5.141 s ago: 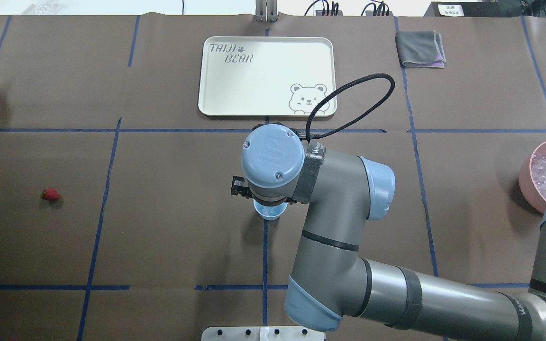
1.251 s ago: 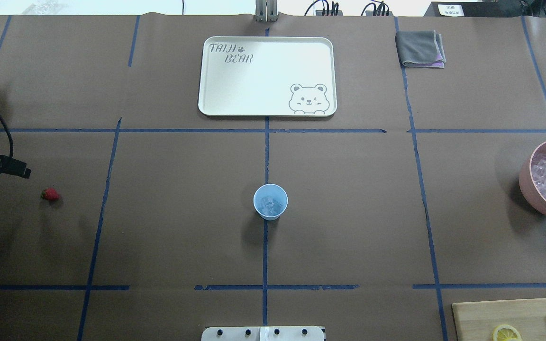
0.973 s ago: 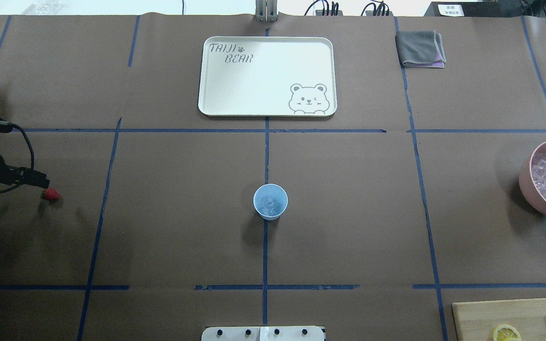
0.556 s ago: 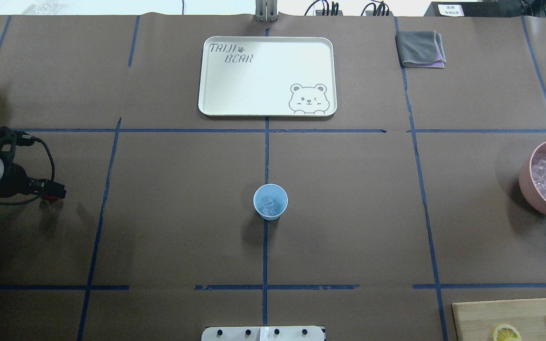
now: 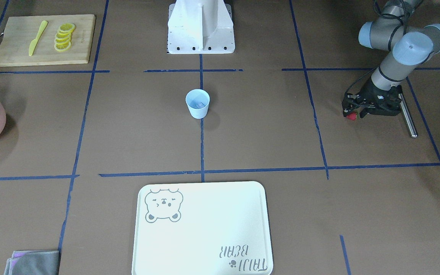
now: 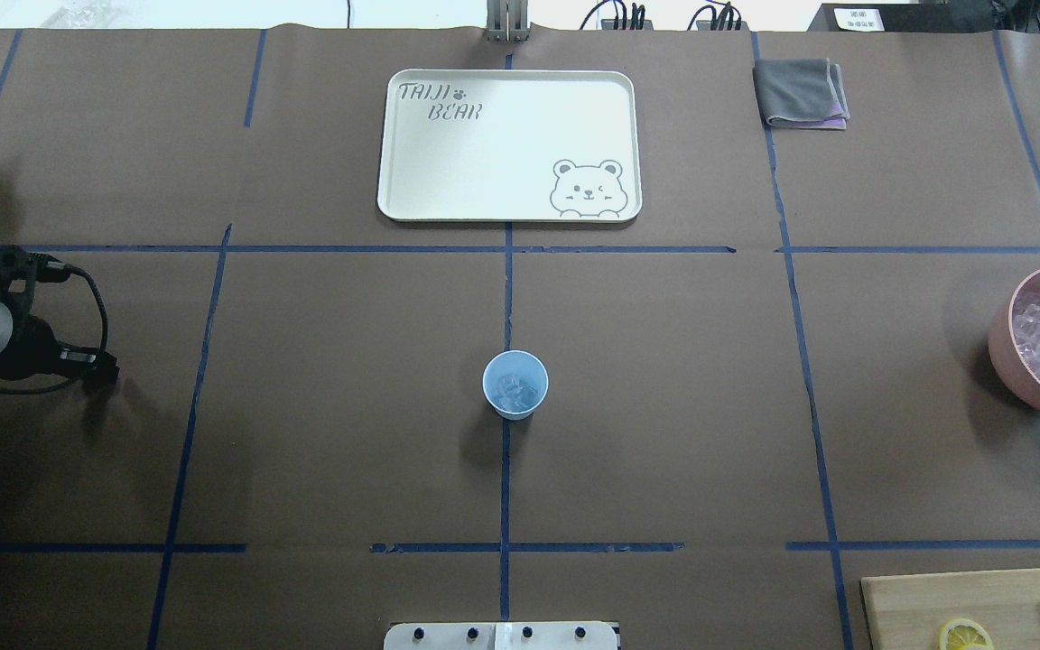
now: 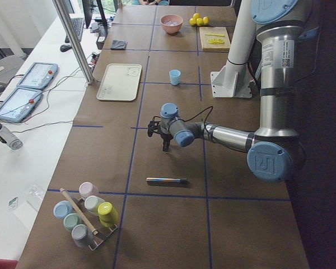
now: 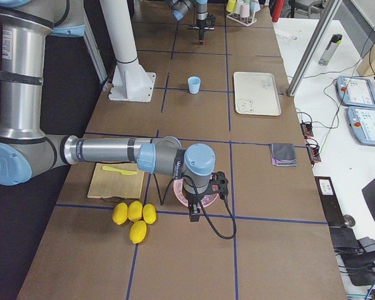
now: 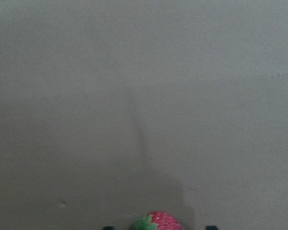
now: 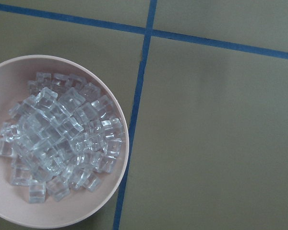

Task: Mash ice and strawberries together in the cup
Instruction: 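Lower the left gripper onto the red strawberry and close it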

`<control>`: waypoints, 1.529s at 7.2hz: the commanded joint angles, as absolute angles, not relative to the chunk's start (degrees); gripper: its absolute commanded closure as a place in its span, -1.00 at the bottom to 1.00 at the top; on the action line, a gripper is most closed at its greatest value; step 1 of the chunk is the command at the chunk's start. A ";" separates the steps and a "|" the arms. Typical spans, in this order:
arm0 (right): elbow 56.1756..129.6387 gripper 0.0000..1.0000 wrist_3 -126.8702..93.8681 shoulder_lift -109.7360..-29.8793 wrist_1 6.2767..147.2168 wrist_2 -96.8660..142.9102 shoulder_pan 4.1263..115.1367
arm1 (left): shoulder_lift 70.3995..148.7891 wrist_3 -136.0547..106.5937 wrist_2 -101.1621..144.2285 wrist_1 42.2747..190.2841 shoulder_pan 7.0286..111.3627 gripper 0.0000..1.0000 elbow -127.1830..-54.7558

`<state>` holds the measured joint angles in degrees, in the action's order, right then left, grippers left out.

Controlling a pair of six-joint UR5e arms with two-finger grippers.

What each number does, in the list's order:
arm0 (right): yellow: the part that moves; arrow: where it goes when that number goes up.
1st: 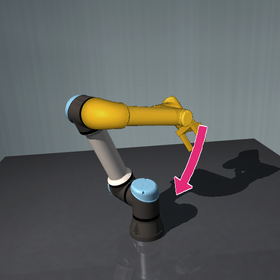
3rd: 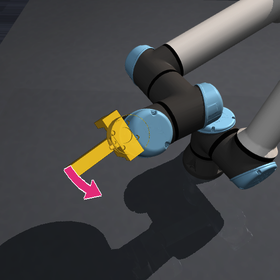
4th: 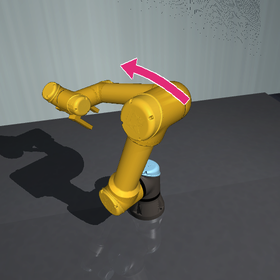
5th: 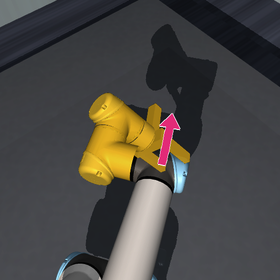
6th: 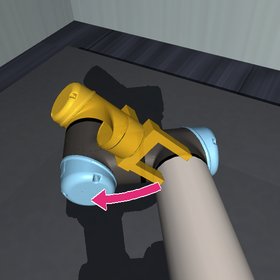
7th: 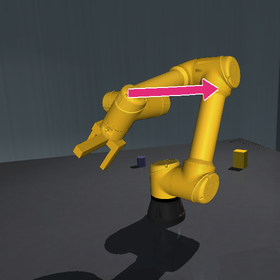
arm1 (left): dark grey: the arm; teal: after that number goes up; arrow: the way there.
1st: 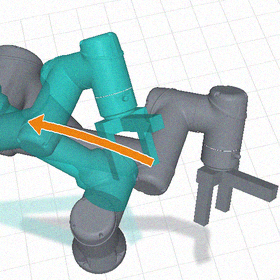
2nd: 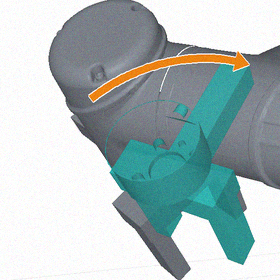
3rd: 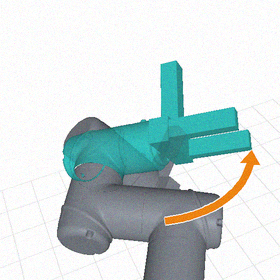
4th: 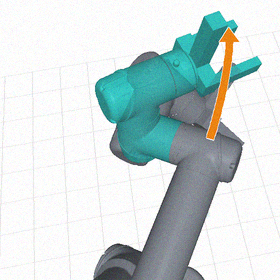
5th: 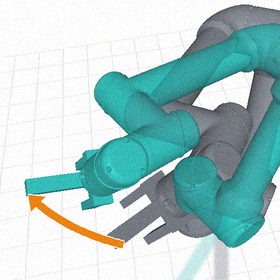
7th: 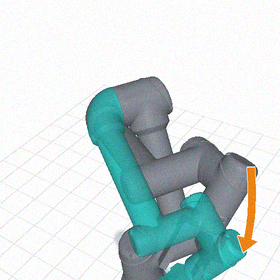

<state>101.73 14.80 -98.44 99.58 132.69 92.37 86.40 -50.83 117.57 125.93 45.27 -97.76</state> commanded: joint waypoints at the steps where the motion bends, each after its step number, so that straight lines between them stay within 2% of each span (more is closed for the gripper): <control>1: 101.78 -0.98 14.77 -98.44 99.58 132.71 92.37 | 86.13 -50.54 117.60 125.86 45.35 0.96 -98.08; 3: 101.95 -0.98 14.77 -98.52 99.58 132.80 92.37 | 86.13 -50.45 117.95 123.94 45.70 1.00 -100.88; 5: 102.22 -0.98 14.77 -98.96 99.58 132.80 92.37 | 86.83 -50.27 118.04 111.79 46.23 1.00 -109.90; 7: 102.22 -0.98 14.77 -98.96 99.49 132.80 92.37 | 94.09 -50.27 118.12 94.38 46.32 1.00 -120.02; 9: 101.96 -0.98 14.77 -99.84 97.31 132.72 92.37 | 100.95 -50.88 118.12 88.79 46.06 1.00 -121.82; 11: 102.04 -0.98 14.68 -100.37 97.12 132.80 92.37 | 111.31 -53.68 117.86 79.50 43.09 1.00 -120.85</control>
